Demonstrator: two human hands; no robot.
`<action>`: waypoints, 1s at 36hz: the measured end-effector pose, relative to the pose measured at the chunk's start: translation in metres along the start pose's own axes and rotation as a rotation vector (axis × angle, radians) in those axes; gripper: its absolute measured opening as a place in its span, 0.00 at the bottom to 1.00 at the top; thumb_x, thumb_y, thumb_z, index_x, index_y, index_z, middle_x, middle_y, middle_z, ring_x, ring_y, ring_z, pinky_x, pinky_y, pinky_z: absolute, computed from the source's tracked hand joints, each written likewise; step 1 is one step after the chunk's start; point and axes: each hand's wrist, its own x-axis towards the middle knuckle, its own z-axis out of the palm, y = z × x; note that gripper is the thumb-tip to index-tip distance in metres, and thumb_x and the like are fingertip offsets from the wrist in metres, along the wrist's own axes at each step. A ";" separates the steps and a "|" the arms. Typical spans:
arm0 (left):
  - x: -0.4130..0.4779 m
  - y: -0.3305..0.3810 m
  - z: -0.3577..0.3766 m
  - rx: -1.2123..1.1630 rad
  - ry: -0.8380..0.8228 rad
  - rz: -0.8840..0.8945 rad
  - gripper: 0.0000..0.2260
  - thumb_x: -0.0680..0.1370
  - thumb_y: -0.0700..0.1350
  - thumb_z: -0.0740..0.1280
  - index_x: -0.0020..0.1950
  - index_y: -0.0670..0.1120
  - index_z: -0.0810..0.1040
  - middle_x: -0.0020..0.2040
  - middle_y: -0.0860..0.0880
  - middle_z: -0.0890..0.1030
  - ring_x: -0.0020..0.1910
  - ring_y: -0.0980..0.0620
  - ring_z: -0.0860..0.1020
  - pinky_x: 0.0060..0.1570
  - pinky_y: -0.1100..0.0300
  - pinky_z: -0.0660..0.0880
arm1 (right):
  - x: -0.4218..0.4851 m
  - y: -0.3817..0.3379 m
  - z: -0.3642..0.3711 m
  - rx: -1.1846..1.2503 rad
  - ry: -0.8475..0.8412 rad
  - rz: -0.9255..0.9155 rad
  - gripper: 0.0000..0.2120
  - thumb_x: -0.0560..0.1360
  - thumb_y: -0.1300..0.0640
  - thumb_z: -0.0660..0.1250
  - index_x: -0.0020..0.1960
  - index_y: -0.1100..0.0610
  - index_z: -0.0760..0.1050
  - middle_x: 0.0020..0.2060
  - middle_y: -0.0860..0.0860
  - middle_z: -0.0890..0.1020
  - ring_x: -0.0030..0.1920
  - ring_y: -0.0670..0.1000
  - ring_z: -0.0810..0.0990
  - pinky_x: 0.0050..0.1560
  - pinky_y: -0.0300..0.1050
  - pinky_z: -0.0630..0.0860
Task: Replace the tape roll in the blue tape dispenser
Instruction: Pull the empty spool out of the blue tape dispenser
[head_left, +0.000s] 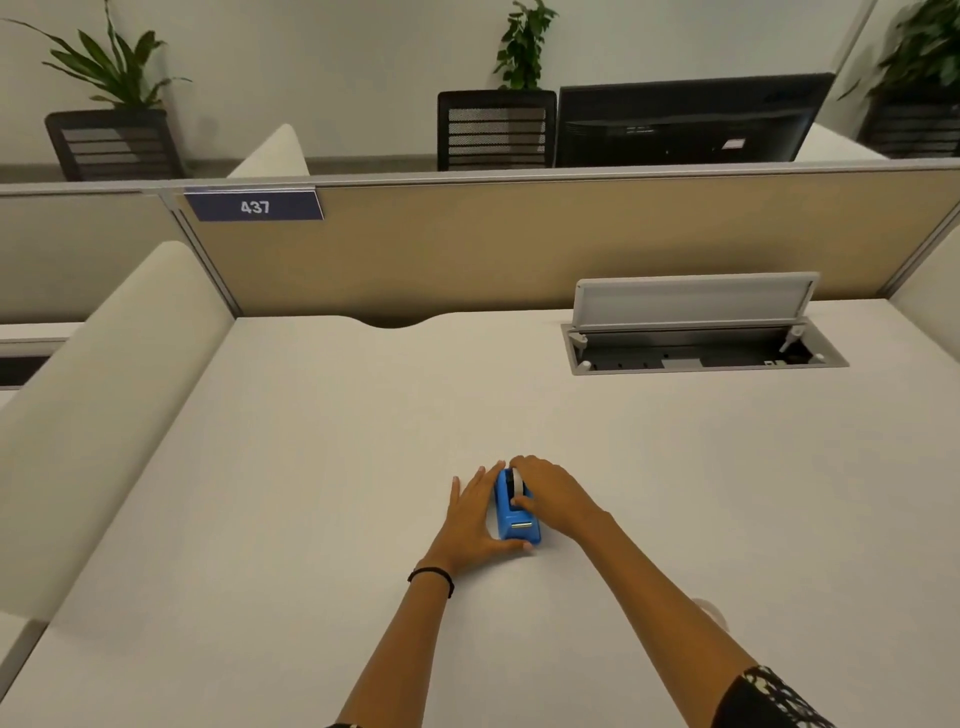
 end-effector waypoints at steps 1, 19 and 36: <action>0.000 0.000 0.000 0.001 -0.001 -0.002 0.45 0.66 0.64 0.70 0.70 0.61 0.41 0.71 0.64 0.49 0.76 0.55 0.46 0.71 0.52 0.32 | 0.000 0.000 0.000 -0.001 0.005 0.004 0.13 0.73 0.57 0.64 0.56 0.60 0.68 0.52 0.58 0.78 0.47 0.56 0.75 0.49 0.47 0.71; -0.001 0.007 -0.003 0.009 -0.007 -0.052 0.46 0.68 0.61 0.71 0.75 0.50 0.46 0.76 0.51 0.55 0.76 0.53 0.47 0.72 0.50 0.33 | 0.000 -0.008 0.000 -0.221 0.028 -0.088 0.12 0.76 0.63 0.59 0.59 0.60 0.65 0.54 0.57 0.78 0.56 0.56 0.75 0.73 0.58 0.50; -0.028 0.025 -0.026 -0.214 -0.130 -0.226 0.44 0.71 0.53 0.71 0.76 0.51 0.43 0.77 0.52 0.48 0.76 0.52 0.51 0.73 0.54 0.51 | -0.037 -0.026 -0.029 0.260 0.287 -0.097 0.19 0.73 0.59 0.67 0.63 0.57 0.69 0.58 0.56 0.72 0.51 0.50 0.76 0.53 0.39 0.72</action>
